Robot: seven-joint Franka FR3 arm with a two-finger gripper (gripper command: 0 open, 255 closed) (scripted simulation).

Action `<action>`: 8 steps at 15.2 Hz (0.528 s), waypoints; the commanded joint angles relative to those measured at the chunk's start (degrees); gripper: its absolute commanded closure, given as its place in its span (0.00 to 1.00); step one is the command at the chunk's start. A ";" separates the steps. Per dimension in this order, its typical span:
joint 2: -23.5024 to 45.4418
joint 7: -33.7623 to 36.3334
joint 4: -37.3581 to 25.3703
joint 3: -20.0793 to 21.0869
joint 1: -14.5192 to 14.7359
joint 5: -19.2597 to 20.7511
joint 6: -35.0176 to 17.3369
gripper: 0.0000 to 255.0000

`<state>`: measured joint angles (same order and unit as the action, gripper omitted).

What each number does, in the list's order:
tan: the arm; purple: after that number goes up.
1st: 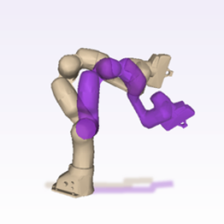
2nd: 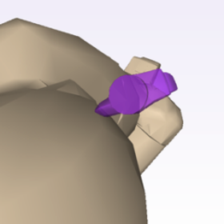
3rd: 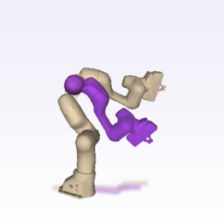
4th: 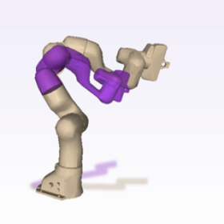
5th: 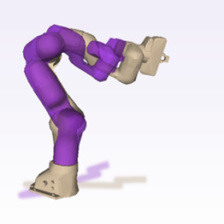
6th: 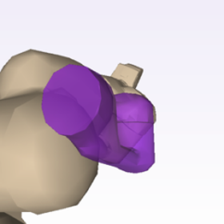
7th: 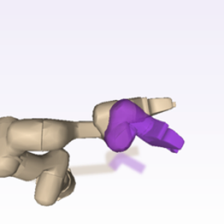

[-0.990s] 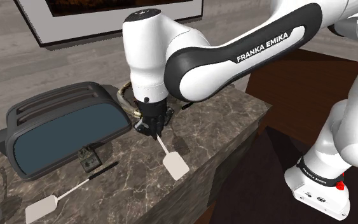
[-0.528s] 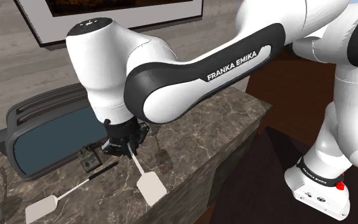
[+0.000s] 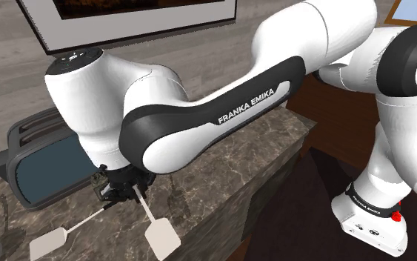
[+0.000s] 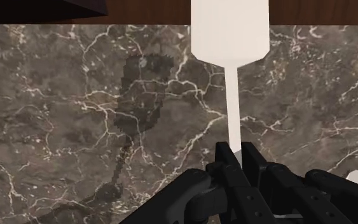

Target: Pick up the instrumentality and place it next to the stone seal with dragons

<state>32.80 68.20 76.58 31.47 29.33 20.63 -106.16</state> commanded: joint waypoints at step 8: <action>1.65 1.17 4.45 -0.69 -0.27 1.18 -5.82 1.00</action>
<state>34.20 69.22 80.58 30.88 29.06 21.65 -111.31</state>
